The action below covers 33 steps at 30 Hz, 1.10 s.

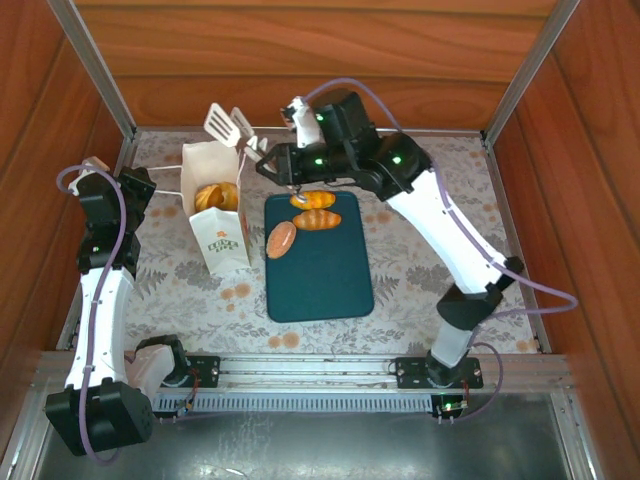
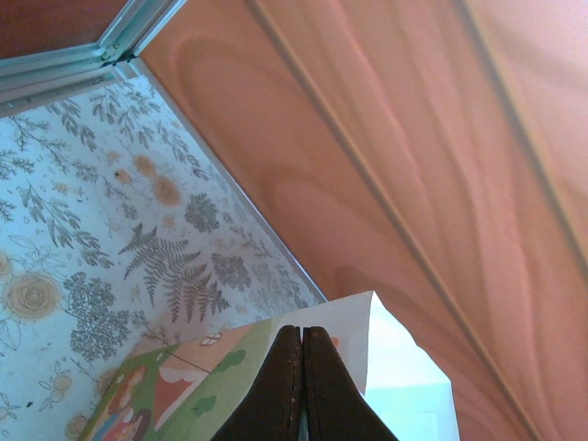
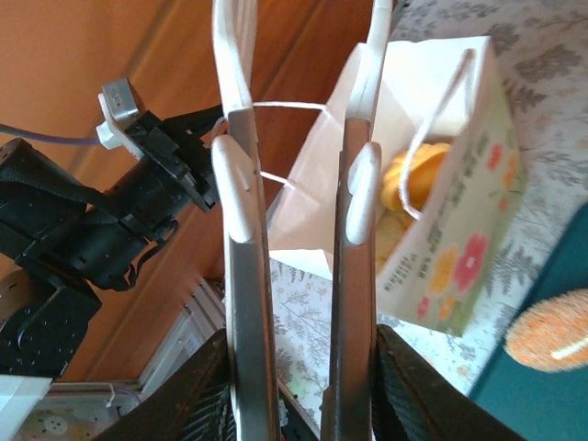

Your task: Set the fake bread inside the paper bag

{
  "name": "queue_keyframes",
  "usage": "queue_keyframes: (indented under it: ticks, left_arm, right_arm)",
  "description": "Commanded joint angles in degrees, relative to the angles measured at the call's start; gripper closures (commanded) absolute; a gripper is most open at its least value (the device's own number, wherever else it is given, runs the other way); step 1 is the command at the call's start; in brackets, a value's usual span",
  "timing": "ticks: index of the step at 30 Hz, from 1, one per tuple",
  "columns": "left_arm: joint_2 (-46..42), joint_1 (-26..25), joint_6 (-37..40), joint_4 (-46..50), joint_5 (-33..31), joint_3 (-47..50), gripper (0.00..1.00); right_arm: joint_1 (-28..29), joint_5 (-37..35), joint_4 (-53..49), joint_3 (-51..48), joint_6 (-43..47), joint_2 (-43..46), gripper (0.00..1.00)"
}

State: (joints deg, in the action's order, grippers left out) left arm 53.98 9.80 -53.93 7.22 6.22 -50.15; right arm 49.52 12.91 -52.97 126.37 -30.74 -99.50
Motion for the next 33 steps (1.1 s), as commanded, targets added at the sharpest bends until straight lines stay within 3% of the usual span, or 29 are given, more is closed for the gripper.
queue_keyframes:
  ticks: [1,9,15,33]
  left_arm:
    - [-0.8,0.3,-0.1,-0.4,-0.5,-0.5,1.0]
    - [-0.6,0.3,-0.2,-0.5,-0.3,-0.7,1.0]
    - [-0.6,0.3,-0.1,-0.4,-0.5,-0.8,1.0]
    - [-0.5,0.4,-0.4,-0.7,-0.3,-0.8,1.0]
  right_arm:
    - [-3.4,-4.1,3.5,-4.8,-1.5,8.5,0.6]
    - [-9.6,-7.7,5.3,-20.5,-4.3,20.4,0.6]
    - [-10.8,-8.5,5.0,-31.5,-6.3,24.2,0.6]
    - [-7.7,-3.6,7.0,-47.2,-11.8,18.1,0.61]
